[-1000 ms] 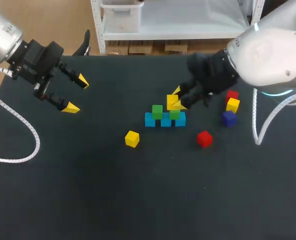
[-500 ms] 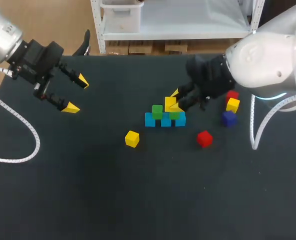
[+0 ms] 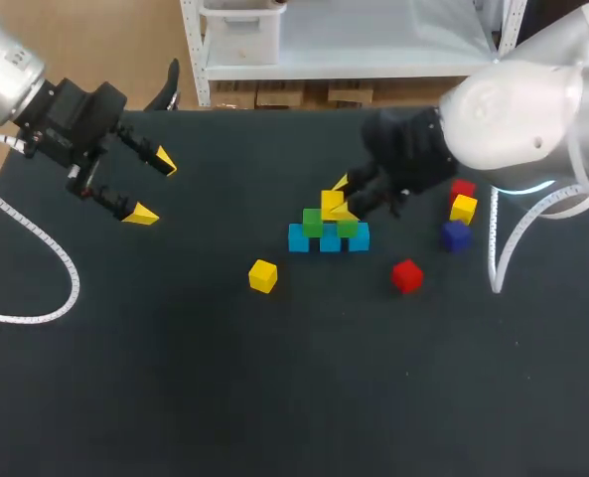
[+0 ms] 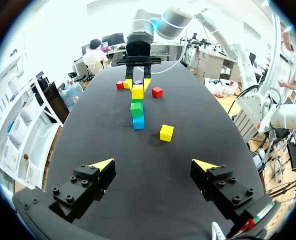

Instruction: Place the blue cubes, place green cubes on the blue cubes, place the yellow cubes on the green cubes, then place the red cubes on the yellow cubes, and place purple cube on the red cubes.

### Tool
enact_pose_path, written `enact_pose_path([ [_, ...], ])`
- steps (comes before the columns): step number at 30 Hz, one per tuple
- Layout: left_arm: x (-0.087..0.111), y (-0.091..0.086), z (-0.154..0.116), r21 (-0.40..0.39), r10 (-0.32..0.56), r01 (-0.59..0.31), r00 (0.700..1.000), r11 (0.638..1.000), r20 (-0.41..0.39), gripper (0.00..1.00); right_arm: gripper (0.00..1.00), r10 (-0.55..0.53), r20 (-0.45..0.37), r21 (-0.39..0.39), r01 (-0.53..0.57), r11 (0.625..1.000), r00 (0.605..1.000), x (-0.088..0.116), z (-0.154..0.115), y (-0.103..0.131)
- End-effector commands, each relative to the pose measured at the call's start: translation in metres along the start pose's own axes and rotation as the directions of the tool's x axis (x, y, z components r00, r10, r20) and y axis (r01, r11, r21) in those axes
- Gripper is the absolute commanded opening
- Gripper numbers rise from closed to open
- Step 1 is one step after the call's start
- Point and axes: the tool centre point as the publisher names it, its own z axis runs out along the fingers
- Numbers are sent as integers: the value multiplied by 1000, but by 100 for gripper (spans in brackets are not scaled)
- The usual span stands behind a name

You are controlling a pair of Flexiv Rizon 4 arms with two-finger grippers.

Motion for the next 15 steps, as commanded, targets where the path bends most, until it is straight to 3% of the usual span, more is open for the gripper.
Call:
enact_pose_path([
  [1, 1, 0, 0, 0, 4, -4, 1000, 1000, 3, 100, 0, -1, 1, -5, 1, 1000, 1000, 0, 4, -5],
  [15, 1, 0, 0, 0, 4, -4, 1000, 1000, 3, 100, 0, 11, -15, -3, -11, 1000, 1000, 5, 5, -8],
])
